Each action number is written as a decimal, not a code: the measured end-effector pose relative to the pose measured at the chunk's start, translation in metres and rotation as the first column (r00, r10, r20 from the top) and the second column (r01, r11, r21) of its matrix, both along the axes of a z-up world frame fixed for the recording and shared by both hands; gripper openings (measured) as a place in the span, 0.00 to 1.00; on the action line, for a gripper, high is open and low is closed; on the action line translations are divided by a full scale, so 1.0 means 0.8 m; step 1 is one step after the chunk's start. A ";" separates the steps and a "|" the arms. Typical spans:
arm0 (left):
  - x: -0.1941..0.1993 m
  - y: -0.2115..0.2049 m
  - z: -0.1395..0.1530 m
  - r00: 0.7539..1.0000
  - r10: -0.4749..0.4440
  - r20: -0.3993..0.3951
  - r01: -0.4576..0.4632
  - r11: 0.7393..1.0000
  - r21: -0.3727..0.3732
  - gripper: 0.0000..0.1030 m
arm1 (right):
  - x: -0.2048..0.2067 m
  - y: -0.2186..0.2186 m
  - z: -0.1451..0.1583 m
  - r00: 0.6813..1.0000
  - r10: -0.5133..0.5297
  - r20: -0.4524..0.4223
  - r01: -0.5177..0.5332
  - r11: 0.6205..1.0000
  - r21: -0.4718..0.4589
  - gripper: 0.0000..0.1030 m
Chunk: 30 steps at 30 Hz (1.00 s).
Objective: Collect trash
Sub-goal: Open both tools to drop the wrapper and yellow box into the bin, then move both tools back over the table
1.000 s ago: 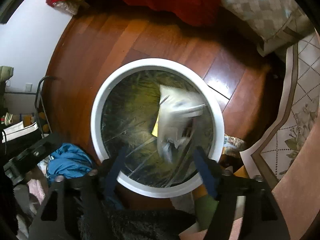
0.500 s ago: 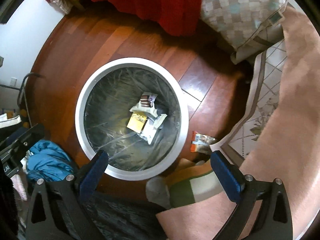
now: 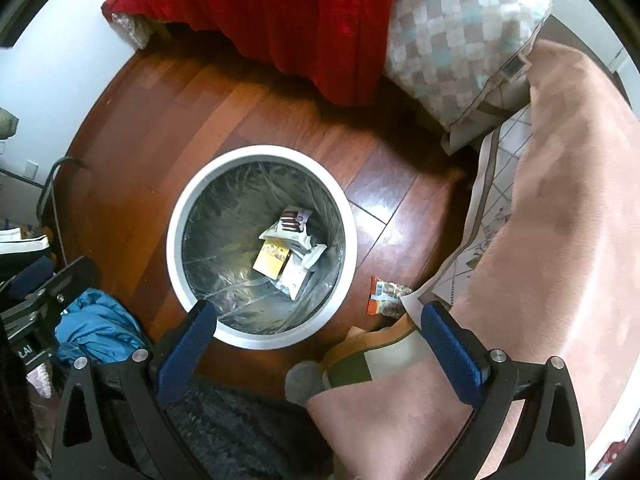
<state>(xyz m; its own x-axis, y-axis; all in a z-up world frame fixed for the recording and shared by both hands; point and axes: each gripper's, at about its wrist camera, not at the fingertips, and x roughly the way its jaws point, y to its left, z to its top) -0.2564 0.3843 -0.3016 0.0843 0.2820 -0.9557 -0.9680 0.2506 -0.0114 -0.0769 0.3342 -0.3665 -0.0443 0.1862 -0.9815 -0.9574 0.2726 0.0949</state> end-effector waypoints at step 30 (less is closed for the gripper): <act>0.277 -0.204 0.134 0.955 -0.286 0.081 0.267 0.944 0.192 0.92 | 0.279 -0.339 0.233 0.894 -0.440 -0.085 0.447 0.861 0.245 1.00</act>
<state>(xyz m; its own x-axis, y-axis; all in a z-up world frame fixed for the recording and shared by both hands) -0.0347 0.2208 -0.1941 0.2813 0.3966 -0.8738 -0.8558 0.5156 -0.0414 0.1461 0.0634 -0.1802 0.0775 0.4319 -0.8986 -0.7375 0.6313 0.2398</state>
